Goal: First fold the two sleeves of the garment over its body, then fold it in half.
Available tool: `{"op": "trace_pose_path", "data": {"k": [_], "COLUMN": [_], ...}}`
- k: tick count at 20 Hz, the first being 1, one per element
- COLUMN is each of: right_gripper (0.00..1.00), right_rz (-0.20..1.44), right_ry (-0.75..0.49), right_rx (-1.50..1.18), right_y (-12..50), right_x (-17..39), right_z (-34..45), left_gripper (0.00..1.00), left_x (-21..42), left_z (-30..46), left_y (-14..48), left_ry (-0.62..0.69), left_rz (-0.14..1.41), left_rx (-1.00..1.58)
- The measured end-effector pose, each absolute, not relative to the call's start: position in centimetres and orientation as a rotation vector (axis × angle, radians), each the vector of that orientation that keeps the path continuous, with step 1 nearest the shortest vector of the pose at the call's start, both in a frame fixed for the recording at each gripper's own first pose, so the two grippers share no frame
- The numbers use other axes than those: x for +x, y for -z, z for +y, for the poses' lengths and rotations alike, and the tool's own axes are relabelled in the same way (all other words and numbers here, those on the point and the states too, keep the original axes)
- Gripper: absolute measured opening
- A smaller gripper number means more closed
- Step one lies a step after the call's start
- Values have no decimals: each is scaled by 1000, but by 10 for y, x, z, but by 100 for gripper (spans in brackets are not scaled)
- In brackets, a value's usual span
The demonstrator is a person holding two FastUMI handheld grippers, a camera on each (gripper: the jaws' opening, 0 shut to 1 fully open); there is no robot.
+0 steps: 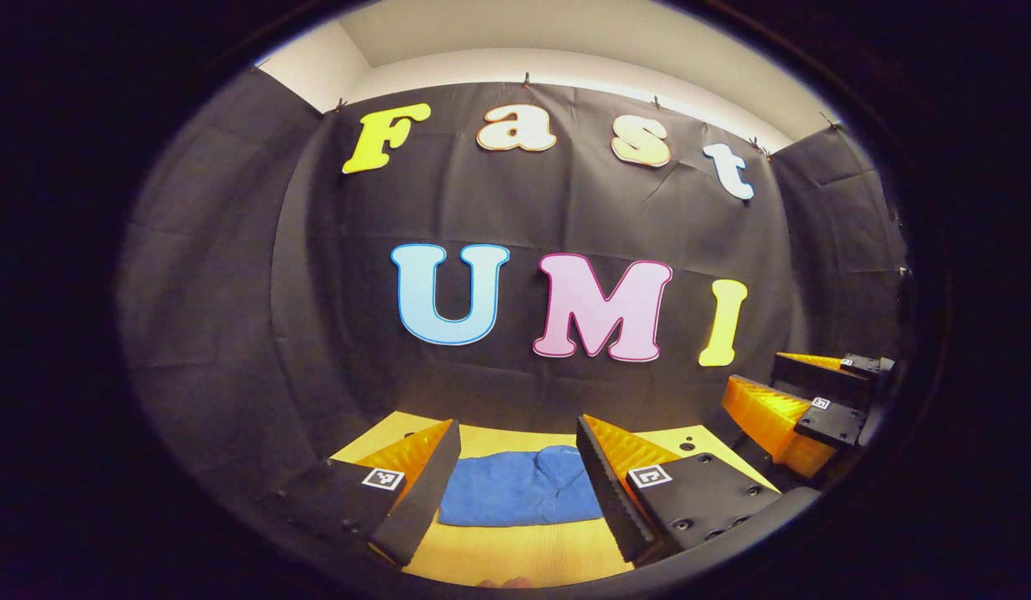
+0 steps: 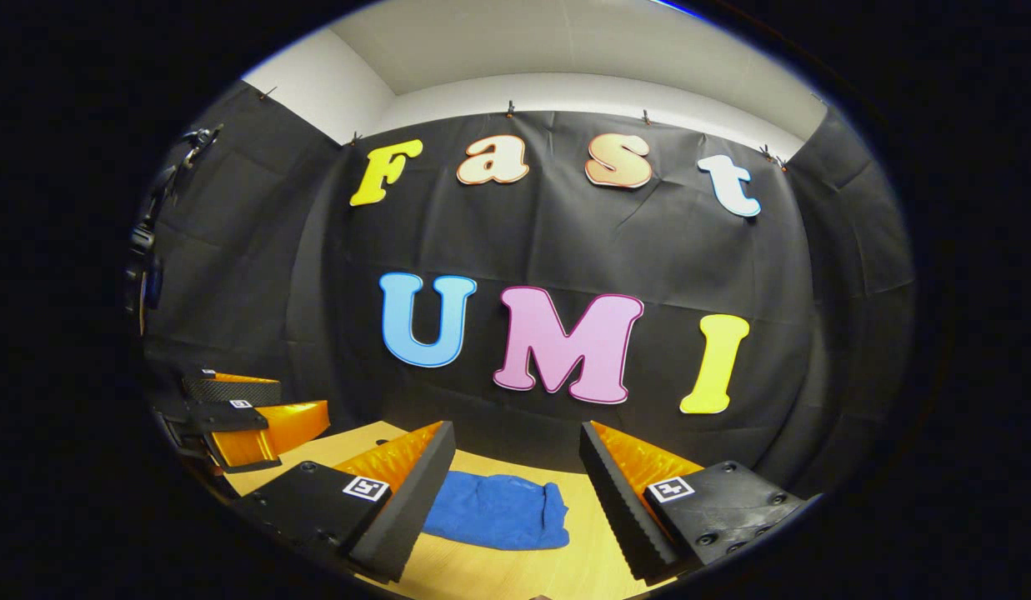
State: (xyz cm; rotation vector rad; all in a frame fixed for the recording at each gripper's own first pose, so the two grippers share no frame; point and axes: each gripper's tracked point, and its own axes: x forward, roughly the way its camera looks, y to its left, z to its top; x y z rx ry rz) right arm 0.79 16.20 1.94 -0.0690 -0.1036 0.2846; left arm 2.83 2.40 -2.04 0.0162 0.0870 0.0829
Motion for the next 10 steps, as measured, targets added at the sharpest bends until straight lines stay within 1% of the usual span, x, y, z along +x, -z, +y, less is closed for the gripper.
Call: {"op": "trace_pose_path", "data": {"k": [1, 2, 3, 4, 5, 10], "right_gripper": [96, 96, 93, 93, 96, 96], "right_rz": [-102, -93, -88, -82, -80, -95], "right_ry": [-268, -254, -259, -264, -264, -271], "right_rx": [-81, -78, -59, -44, -44, -38], "right_y": [-21, -19, -20, -23, -25, -37], "right_x": [-1, -10, -19, -23, -27, -32], "right_z": [157, 154, 156, 160, 159, 158], "left_gripper": [80, 81, 81, 80, 80, 80], "left_x": [19, 10, 3, -3, -8, -18], "left_z": [21, 21, 22, 20, 17, 13], "left_y": [18, 18, 18, 14, 10, 7], "left_ry": [-68, -70, -78, -78, -72, -86], "left_rz": [80, 80, 76, 67, 49, 40], "left_rx": [24, 36, 44, 46, 41, 27]}}
